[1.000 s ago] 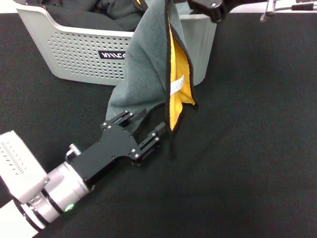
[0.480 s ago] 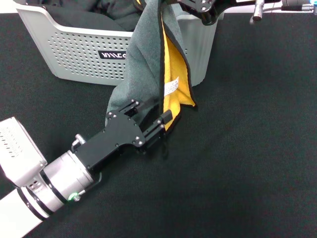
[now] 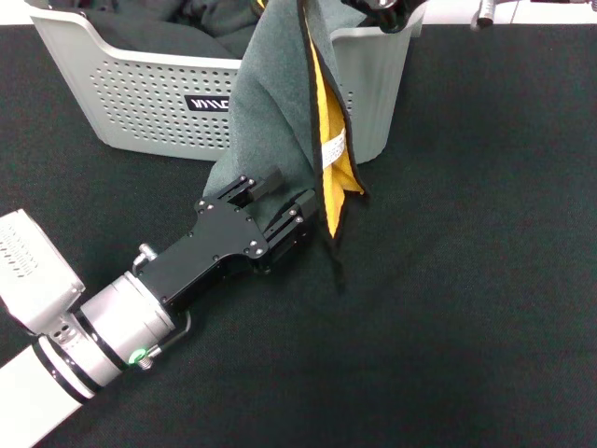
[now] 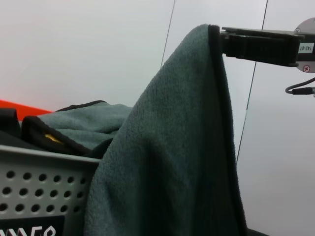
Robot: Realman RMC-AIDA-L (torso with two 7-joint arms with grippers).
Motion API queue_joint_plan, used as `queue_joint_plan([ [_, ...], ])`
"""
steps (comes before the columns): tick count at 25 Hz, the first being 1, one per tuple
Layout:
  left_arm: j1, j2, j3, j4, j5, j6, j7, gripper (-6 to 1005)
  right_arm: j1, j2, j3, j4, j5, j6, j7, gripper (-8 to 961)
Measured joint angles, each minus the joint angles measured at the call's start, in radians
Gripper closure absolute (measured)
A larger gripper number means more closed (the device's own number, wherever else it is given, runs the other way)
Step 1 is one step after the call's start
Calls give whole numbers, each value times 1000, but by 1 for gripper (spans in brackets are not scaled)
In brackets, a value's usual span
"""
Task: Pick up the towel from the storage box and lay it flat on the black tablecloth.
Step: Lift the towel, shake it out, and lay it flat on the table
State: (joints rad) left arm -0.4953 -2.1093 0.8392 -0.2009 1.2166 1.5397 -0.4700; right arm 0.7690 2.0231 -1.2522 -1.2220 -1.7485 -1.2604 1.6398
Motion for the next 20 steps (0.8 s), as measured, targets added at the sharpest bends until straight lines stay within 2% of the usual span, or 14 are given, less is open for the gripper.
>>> queue_joint_plan([
  [5,1,0,0,0,0,15,-47,478,1,3,-44,7,0,53,-19,941],
  [12,43,4,0,41,-2,101,-92,483,-8,4,-186,35,3,214,-41,942],
  [13,52,3,0,57,-2,100,-106,483,-5,5,-223,48,26,254,-47,942],
  [20,52,2,0,62,-2,21,-105,488,0,5,-280,38,101,285,-92,942],
])
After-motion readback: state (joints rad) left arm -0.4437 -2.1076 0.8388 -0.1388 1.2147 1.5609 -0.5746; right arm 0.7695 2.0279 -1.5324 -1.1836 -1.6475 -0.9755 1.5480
